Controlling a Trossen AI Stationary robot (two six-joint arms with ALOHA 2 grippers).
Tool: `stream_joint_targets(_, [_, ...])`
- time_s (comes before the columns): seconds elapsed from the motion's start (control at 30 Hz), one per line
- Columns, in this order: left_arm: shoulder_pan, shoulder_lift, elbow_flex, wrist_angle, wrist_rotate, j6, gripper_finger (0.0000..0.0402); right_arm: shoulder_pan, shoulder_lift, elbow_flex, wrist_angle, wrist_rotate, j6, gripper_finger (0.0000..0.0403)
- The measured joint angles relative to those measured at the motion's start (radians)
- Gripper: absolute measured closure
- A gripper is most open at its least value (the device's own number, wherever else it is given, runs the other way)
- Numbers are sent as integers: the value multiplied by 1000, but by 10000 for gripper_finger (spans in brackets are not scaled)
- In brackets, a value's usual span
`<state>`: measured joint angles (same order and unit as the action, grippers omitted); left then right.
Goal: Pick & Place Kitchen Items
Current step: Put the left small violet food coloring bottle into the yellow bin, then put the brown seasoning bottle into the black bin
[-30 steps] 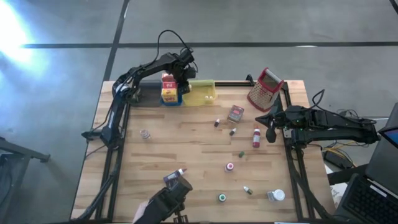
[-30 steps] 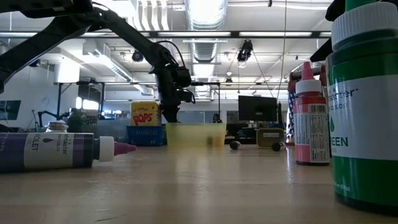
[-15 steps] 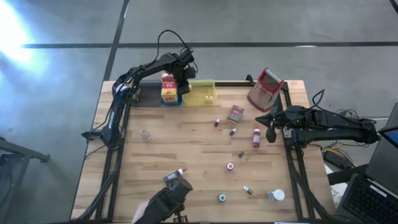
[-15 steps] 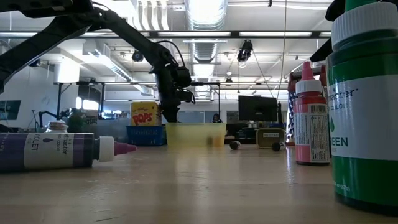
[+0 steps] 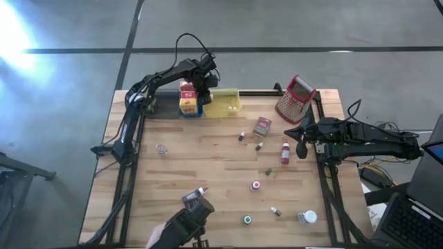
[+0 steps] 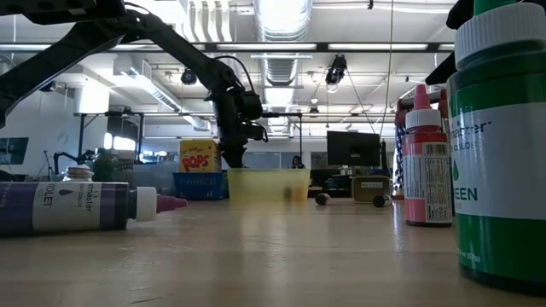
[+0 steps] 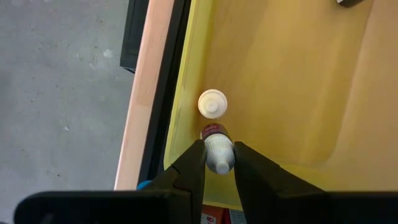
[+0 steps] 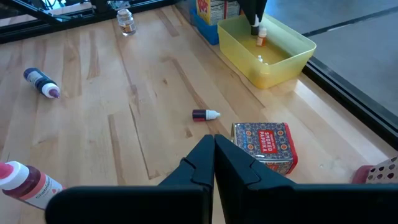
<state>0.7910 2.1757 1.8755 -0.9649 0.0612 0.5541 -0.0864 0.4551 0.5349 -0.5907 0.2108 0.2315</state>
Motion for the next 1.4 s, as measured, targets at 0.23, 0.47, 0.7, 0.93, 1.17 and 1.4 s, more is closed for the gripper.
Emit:
stream_joint_targets(0.23, [0, 0, 0, -3, 0, 0, 296, 0, 0, 0, 0, 0, 0, 394])
stream_joint_targets(0.47, [0, 0, 0, -19, 4, 14, 235, 0, -1, 0, 0, 0, 0, 394])
stream_joint_targets(0.7, [-1, -13, -3, -24, 3, 12, 216, 0, -1, 0, 0, 0, 0, 394])
stream_joint_targets(0.93, [-1, -90, -4, -32, -40, 5, 217, 1, -1, 0, 0, 0, 0, 394])
stream_joint_targets(1.17, [-16, -214, -3, -31, -91, -83, 216, 1, 0, 0, 0, 0, 0, 394])
stream_joint_targets(1.4, [-70, -395, -2, -51, -88, -92, 215, 1, 0, 0, 0, 0, 0, 394])
